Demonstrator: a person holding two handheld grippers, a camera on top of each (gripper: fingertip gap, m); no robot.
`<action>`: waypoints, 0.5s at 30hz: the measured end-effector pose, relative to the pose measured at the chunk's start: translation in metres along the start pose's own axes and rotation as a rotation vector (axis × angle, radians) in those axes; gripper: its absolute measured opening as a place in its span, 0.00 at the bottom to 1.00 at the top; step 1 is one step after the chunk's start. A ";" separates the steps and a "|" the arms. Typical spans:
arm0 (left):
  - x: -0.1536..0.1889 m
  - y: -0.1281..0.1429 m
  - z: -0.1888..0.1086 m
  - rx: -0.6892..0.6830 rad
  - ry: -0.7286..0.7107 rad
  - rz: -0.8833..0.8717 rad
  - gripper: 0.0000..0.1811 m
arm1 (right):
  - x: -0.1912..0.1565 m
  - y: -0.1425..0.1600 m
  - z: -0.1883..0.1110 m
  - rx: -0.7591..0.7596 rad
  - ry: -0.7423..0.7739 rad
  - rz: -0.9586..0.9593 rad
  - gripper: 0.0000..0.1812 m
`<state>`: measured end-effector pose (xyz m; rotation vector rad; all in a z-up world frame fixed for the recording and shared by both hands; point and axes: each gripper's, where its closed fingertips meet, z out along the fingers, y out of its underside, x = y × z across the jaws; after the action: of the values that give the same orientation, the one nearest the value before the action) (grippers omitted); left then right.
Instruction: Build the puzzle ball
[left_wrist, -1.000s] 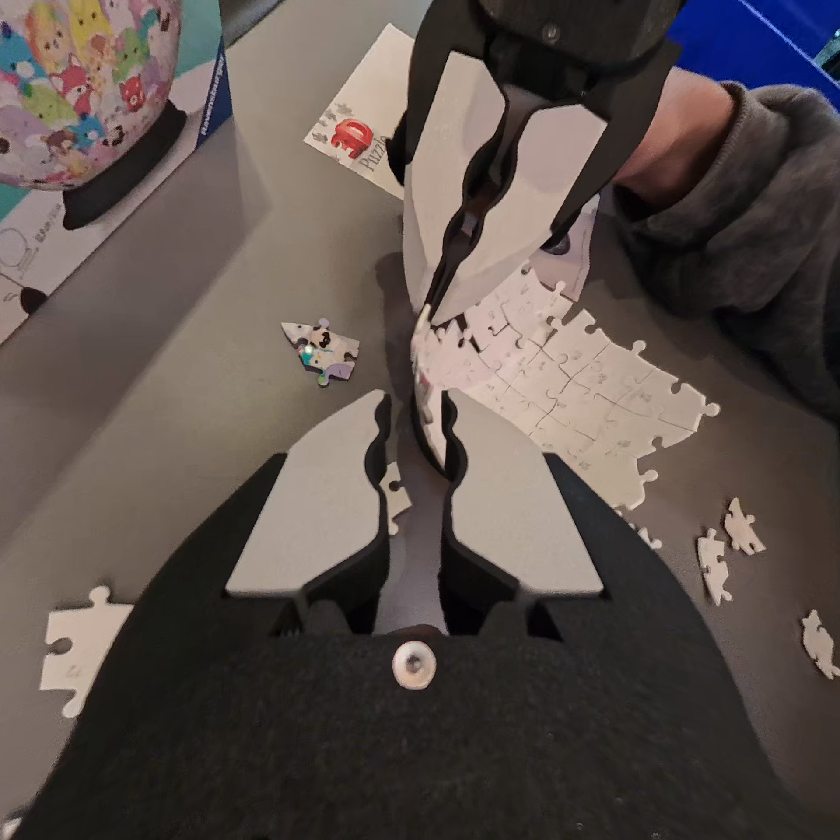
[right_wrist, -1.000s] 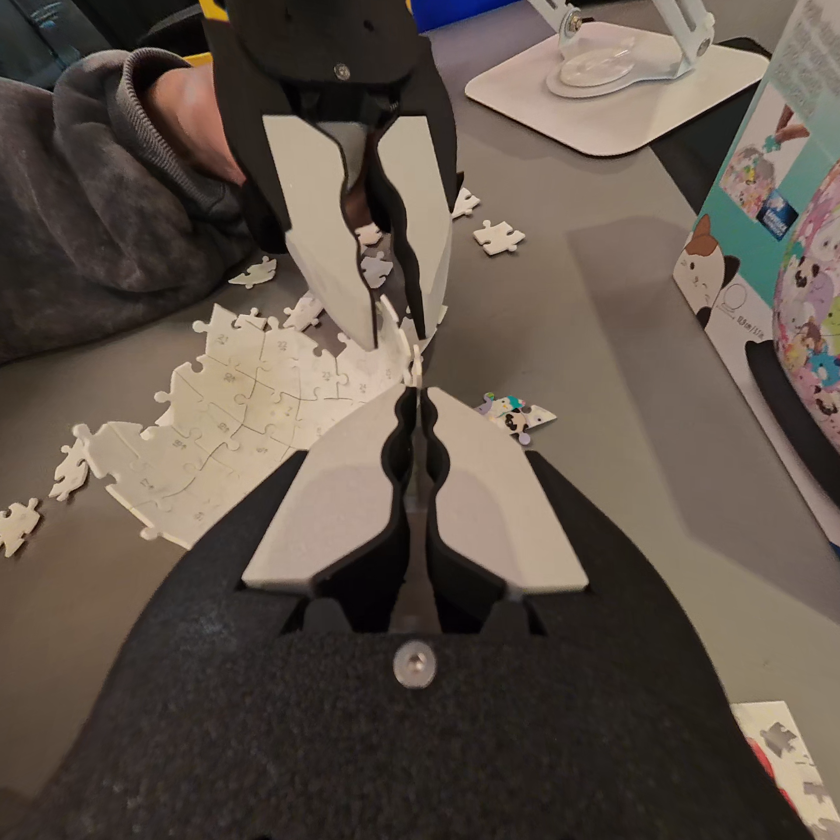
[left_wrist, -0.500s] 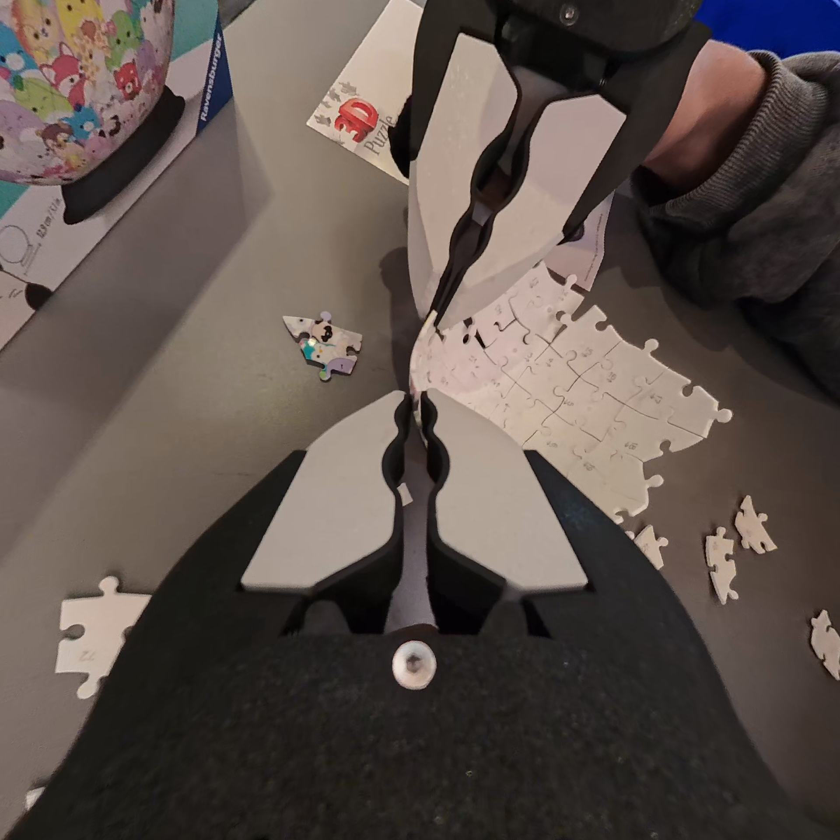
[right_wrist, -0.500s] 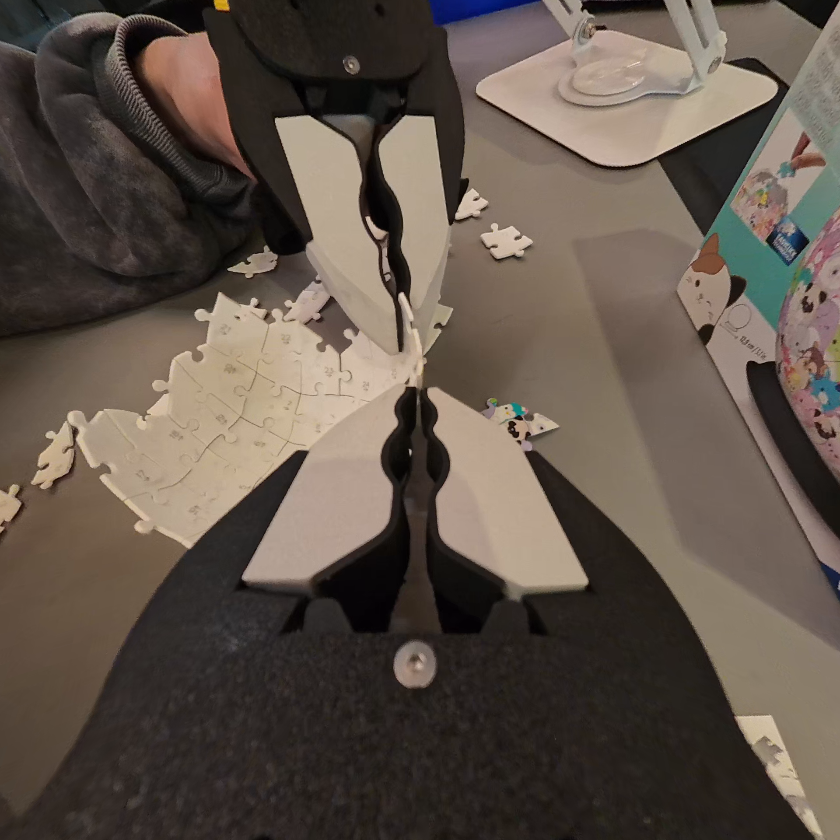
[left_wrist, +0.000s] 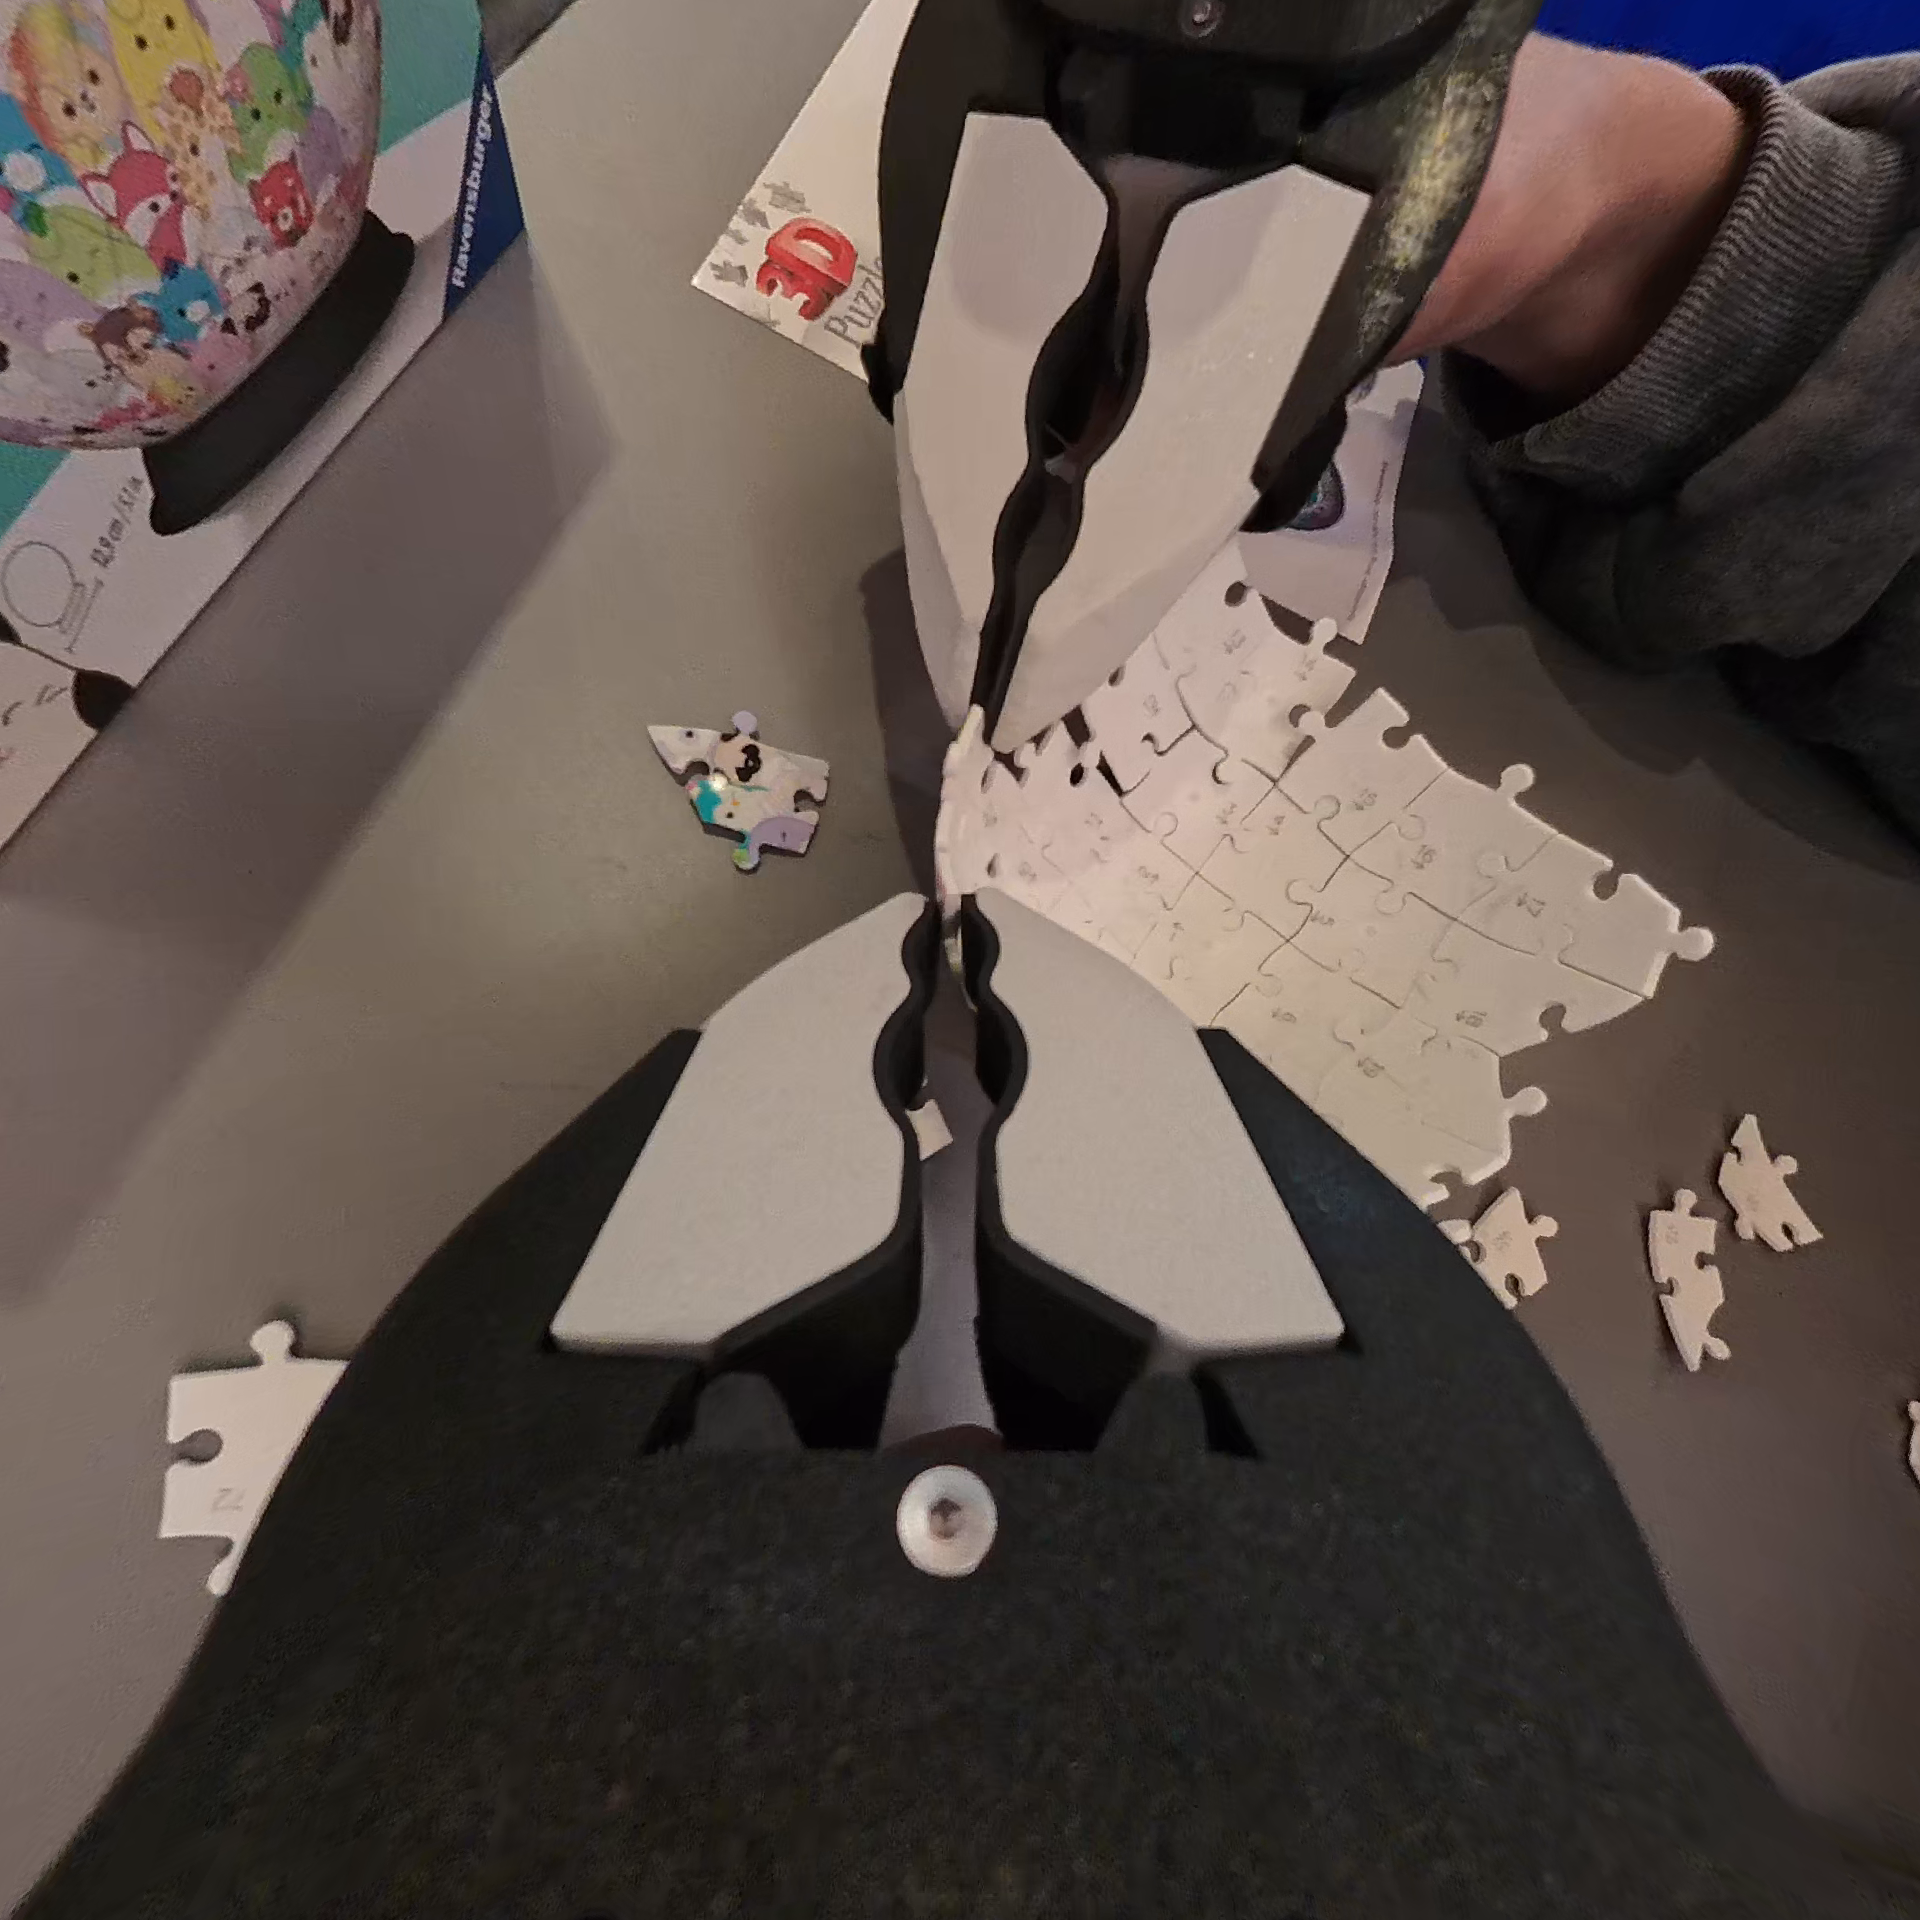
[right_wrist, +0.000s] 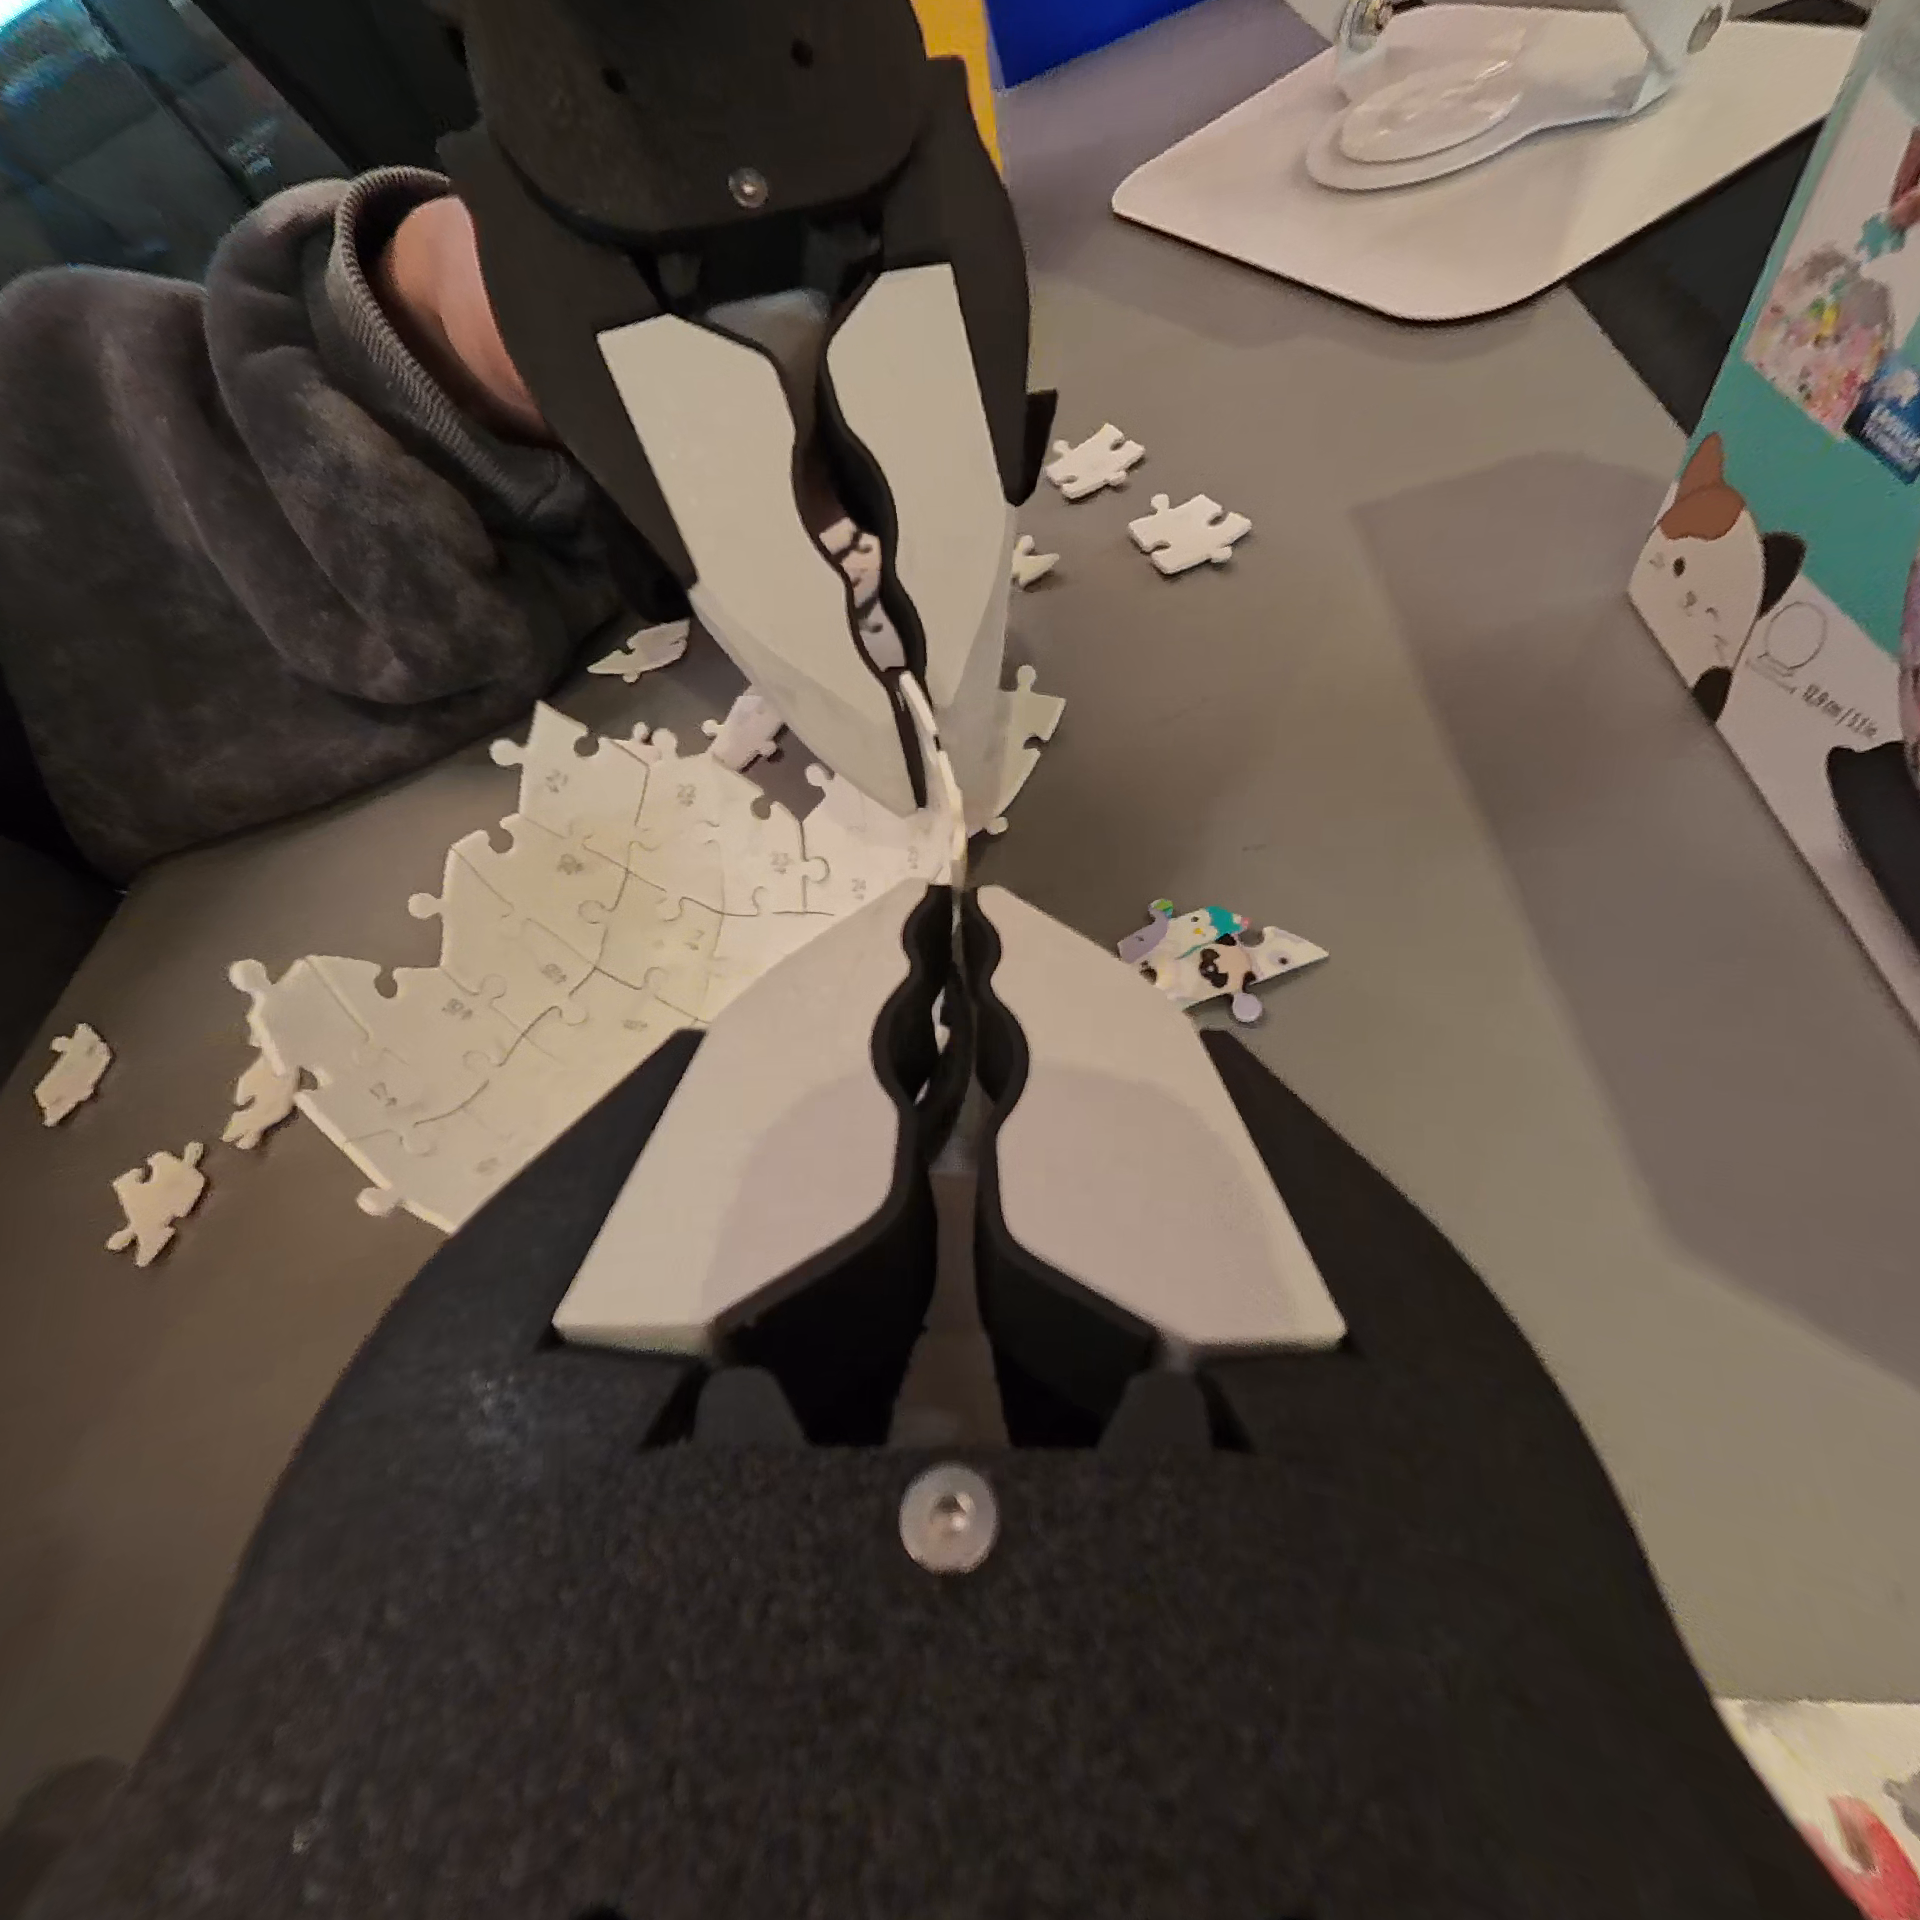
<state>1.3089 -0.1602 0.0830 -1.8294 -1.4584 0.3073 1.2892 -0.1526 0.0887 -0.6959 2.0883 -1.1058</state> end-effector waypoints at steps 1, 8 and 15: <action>0.000 0.000 0.000 0.001 0.000 -0.002 0.02 | 0.000 0.000 0.000 0.006 -0.005 0.006 0.01; 0.000 0.000 0.000 0.002 0.003 -0.008 0.02 | 0.002 0.000 0.001 0.006 -0.008 0.008 0.01; 0.004 0.003 0.002 -0.013 0.036 -0.021 0.07 | 0.004 0.000 0.002 -0.006 0.029 -0.057 0.01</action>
<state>1.3108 -0.1556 0.0805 -1.8192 -1.4575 0.2540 1.2881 -0.1566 0.0862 -0.7511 2.1086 -1.1475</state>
